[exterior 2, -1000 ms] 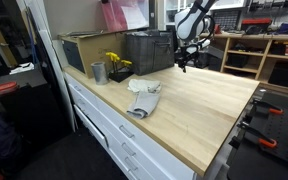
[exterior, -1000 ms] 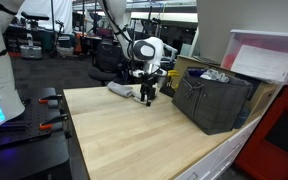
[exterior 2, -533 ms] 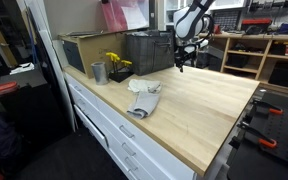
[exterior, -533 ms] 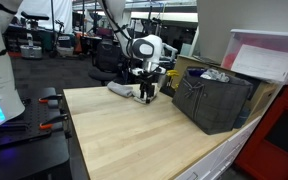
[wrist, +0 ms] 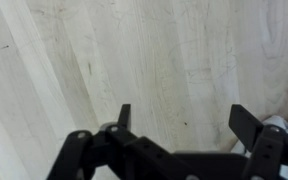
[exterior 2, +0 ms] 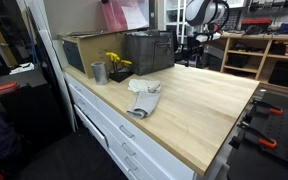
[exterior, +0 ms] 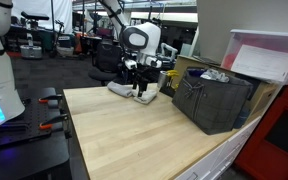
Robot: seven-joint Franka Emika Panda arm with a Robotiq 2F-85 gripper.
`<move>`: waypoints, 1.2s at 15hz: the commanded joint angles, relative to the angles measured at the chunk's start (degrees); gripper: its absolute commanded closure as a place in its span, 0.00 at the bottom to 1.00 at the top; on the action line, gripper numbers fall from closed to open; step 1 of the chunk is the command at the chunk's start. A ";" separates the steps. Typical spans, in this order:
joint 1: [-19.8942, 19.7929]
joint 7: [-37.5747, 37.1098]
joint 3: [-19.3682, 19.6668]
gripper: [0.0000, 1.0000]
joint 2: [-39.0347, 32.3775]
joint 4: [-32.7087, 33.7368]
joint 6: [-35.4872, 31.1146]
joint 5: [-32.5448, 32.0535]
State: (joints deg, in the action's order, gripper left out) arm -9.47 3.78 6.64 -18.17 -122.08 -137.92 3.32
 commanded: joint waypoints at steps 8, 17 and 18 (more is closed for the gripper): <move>-1.32 9.12 0.66 0.00 16.75 -7.78 8.40 3.09; -0.53 3.81 0.97 0.00 18.11 -6.16 11.82 2.15; -0.48 3.32 0.95 0.00 18.05 -6.17 11.98 2.10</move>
State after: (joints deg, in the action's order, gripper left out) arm -10.65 7.10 6.88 -0.12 -128.36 -126.09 5.44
